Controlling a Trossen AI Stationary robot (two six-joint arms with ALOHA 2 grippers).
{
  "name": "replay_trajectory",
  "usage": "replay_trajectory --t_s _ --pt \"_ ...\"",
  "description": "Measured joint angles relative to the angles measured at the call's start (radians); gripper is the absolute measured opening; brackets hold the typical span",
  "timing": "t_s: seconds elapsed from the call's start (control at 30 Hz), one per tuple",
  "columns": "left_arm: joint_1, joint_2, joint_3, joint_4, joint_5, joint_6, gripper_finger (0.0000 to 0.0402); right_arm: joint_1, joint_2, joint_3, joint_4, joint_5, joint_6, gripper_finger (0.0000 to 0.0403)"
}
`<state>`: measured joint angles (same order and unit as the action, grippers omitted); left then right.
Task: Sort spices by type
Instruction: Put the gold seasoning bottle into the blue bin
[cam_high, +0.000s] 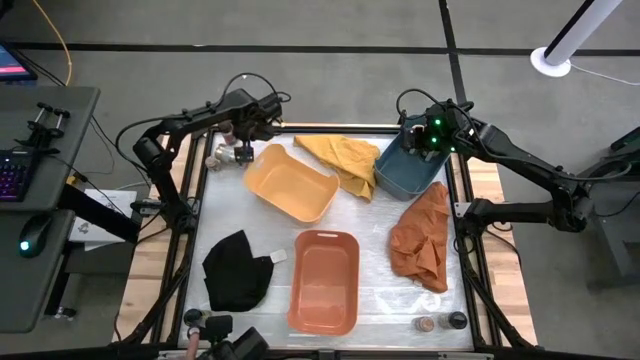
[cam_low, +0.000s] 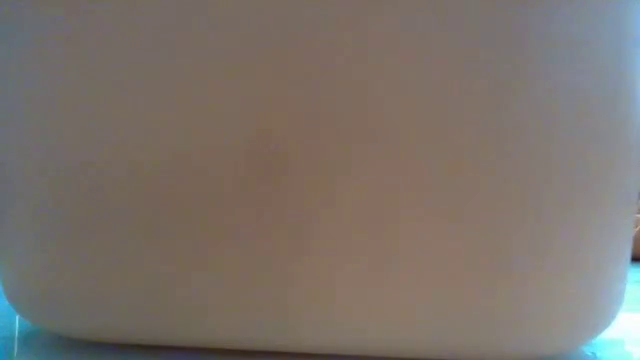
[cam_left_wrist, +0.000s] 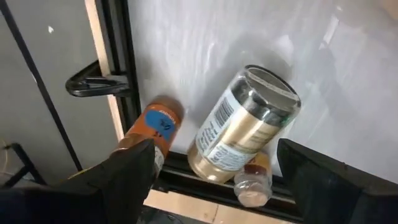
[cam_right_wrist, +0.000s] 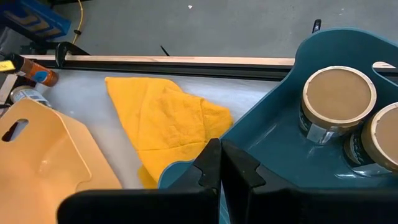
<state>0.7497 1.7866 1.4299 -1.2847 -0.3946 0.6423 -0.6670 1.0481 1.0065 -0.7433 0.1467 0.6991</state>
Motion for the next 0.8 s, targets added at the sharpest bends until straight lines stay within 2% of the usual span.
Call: replay_trajectory --t_s 0.07,0.17,0.23,0.33,0.43,0.8 --pt "0.008 -0.001 0.017 -0.013 0.039 0.019 0.0323 0.0 0.0 0.0 0.0 0.0 0.0 0.0" --pt "0.031 0.0 0.017 -0.047 0.165 0.063 0.0323 0.0 0.0 0.0 0.0 0.0 0.0 0.0" --pt "0.038 -0.001 0.0 -0.062 0.191 0.125 0.0323 0.0 0.0 0.0 0.0 0.0 0.0 0.0" --pt "0.038 0.0 -0.022 -0.067 0.11 0.271 0.0323 0.0 0.0 0.0 0.0 -0.002 0.0 0.0" --pt "0.032 0.0 -0.042 -0.049 0.046 0.311 0.0323 0.0 0.0 0.0 0.0 -0.002 0.0 0.0" --pt "0.029 0.0 -0.142 -0.014 0.074 0.445 0.0323 0.0 0.0 0.0 0.0 -0.007 -0.004 0.0"
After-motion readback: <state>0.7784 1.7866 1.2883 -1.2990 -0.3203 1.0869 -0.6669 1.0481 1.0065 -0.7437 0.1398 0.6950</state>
